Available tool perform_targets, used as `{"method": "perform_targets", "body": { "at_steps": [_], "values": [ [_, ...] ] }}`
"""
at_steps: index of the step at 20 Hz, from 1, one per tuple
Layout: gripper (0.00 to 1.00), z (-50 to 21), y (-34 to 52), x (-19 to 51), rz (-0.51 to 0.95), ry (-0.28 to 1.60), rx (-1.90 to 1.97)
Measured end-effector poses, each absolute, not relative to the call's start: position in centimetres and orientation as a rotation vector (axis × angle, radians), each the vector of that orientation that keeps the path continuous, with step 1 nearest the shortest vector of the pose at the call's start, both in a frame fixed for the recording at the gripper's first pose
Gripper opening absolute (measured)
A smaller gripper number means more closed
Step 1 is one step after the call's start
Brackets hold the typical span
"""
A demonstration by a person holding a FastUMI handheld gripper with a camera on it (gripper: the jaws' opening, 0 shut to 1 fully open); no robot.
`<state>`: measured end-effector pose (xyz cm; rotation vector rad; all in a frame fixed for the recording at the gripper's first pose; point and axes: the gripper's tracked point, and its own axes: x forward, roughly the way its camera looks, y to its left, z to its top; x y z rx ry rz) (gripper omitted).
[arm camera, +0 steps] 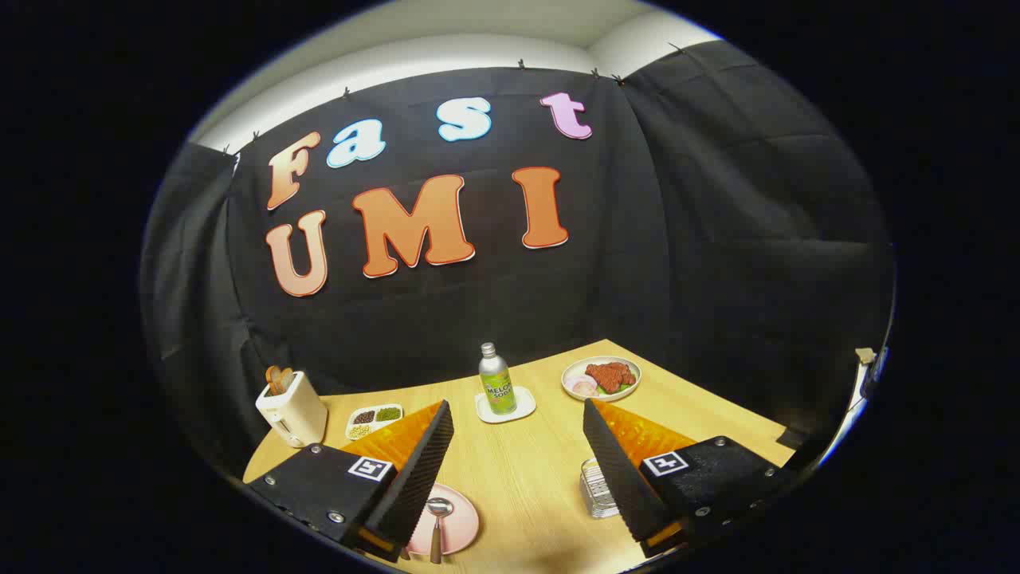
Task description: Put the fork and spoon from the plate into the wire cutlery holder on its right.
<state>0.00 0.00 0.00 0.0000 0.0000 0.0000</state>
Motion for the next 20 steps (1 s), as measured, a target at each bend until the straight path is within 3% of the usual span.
{"method": "perform_targets", "body": {
  "at_steps": [20],
  "values": [
    [0.98,-1.0,3.8,0.2,0.047,0.022,-0.107]
  ]
}}
